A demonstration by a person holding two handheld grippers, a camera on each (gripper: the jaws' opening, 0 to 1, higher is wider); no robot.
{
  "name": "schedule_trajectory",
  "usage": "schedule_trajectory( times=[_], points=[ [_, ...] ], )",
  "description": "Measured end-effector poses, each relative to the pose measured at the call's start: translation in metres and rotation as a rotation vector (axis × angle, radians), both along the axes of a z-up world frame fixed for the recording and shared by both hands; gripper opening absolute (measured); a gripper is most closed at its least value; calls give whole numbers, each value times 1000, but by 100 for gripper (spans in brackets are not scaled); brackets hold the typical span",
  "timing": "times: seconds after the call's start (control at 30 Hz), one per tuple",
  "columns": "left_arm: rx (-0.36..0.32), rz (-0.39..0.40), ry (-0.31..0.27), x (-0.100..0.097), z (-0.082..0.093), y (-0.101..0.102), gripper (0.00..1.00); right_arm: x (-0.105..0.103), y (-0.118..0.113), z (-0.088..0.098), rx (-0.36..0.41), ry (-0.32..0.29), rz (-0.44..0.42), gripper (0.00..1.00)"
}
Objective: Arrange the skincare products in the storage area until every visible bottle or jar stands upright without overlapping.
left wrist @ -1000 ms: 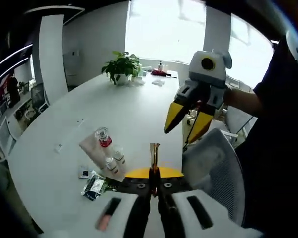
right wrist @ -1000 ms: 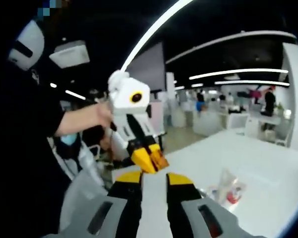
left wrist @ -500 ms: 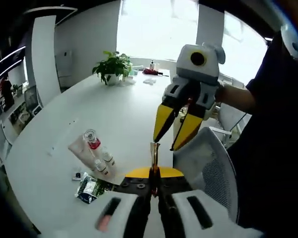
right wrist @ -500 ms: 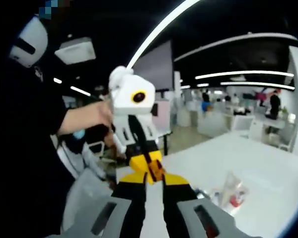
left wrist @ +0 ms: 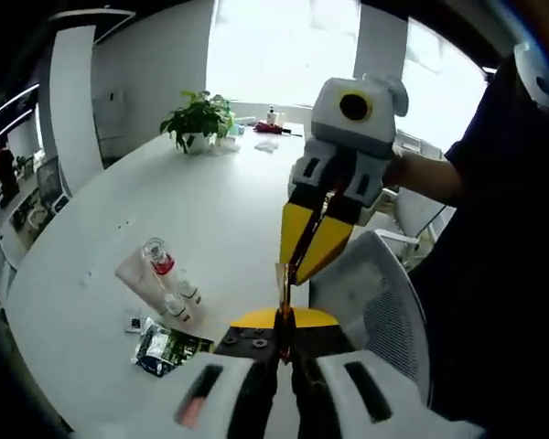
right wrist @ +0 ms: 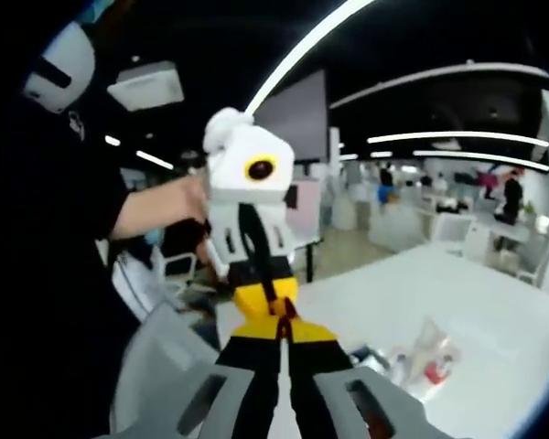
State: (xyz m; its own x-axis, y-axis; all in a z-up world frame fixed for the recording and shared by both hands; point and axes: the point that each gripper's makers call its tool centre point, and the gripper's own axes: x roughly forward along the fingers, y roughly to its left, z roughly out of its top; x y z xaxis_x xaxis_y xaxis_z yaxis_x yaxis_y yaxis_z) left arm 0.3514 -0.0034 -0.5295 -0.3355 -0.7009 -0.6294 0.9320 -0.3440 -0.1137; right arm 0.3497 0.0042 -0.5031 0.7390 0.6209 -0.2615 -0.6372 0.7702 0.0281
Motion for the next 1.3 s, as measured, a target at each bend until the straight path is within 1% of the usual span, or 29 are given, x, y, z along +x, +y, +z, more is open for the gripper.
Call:
schedule_trajectory(
  times=[0.1,0.13,0.2,0.23,0.27,0.3,0.37,0.43,0.53,0.57,0.6,0.63,0.7,0.73,0.83,0.87,0.9,0.93,0.97,1.0,1.03,1.1,1.13,1.2,1.23,1.27,1.3],
  points=[
    [13,-8,1,-1,-3,1,5,-2,3,-3,-29,-7,17,0],
    [11,-14,0,-1,-3,2,5,-2,2,-4,-68,-30,22,0],
    [-8,-1,-4,1,-5,1,7,-2,2,-6,-35,3,16,0],
    [-25,10,4,2,-4,0,8,-1,1,-5,-25,-4,18,0],
    [-58,44,33,4,0,-3,11,-1,1,-4,-5,-5,14,0],
    [-58,67,52,5,1,-3,13,-1,1,-2,29,-5,11,0],
    [-69,69,72,6,3,0,16,-3,0,0,75,-6,7,0],
    [-87,85,84,8,4,2,20,-4,-3,0,82,-4,-1,0],
    [-88,127,75,16,1,6,28,-4,-4,-2,80,2,-10,0],
    [-76,153,73,21,-3,10,28,-4,-5,-2,81,1,-16,0],
    [-78,163,89,21,-4,11,27,-3,-7,-2,84,-1,-27,0],
    [-99,184,153,18,-1,11,26,-3,-8,-2,90,0,-31,0],
    [-131,221,235,17,2,12,27,-3,-9,0,102,-6,-39,0],
    [-135,230,242,17,1,13,28,-3,-10,0,104,-7,-42,0],
    [-126,283,247,23,-9,21,31,-1,-13,1,112,-13,-59,0],
    [-122,298,257,24,-11,22,31,-1,-14,2,115,-17,-65,0],
    [-130,327,280,25,-12,23,32,0,-15,3,121,-21,-71,0],
    [-139,336,300,25,-12,23,33,0,-16,4,129,-22,-75,0],
    [-162,353,334,24,-9,23,34,1,-16,7,149,-29,-77,0],
    [-181,359,355,23,-7,22,34,1,-16,9,170,-36,-78,0],
    [-208,372,383,23,-3,20,34,2,-16,13,204,-44,-82,0],
    [-239,381,398,23,1,19,35,5,-16,20,255,-65,-94,0],
    [-265,391,412,24,5,18,34,5,-16,25,304,-74,-96,0],
    [-315,400,452,23,13,15,31,6,-17,31,359,-92,-103,0],
    [-344,405,487,22,18,14,28,6,-15,32,381,-93,-100,0],
    [-376,400,539,20,25,14,25,6,-16,32,389,-96,-102,0],
    [-396,388,575,17,31,14,21,7,-17,33,399,-101,-115,0]
  ],
)
